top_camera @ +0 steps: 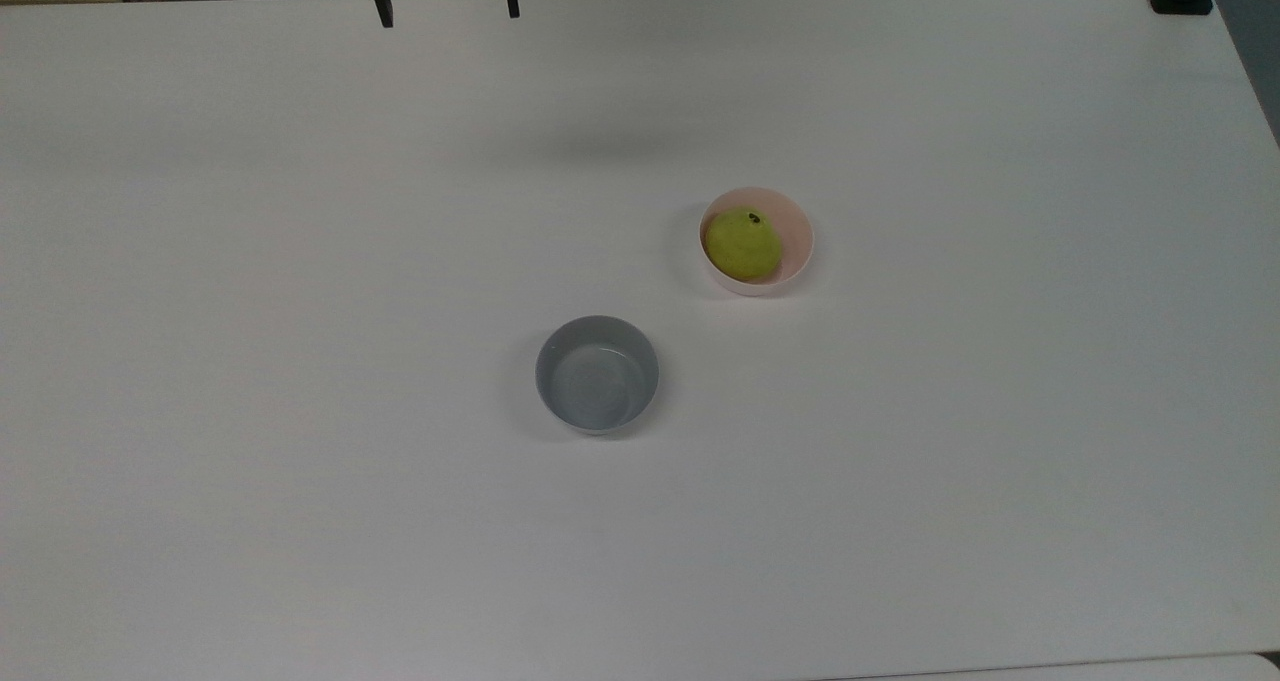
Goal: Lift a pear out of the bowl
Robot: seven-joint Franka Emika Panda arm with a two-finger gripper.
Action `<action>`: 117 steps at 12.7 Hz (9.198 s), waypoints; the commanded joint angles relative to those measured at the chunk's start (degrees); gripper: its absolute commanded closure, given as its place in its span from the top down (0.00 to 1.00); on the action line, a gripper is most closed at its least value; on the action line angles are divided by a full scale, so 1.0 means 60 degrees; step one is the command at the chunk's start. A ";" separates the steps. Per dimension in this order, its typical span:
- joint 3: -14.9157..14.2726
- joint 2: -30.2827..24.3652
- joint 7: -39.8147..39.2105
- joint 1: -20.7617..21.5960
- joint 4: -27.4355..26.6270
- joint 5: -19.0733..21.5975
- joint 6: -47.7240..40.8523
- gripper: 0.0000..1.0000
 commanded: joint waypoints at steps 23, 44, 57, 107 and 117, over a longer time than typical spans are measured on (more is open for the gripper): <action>0.0537 0.0906 0.2303 0.2539 -0.1356 0.0828 0.2034 1.00; 0.0889 0.2930 0.2964 0.3127 -0.1986 -0.0066 0.4616 0.00; 0.0919 0.1056 0.2687 0.2366 -0.1110 0.0036 0.2640 0.00; -0.3286 0.2420 -0.4116 -0.0653 -0.0012 0.1900 0.1269 1.00; -0.1591 -0.0044 0.1498 0.0241 0.0885 0.1003 -0.2182 1.00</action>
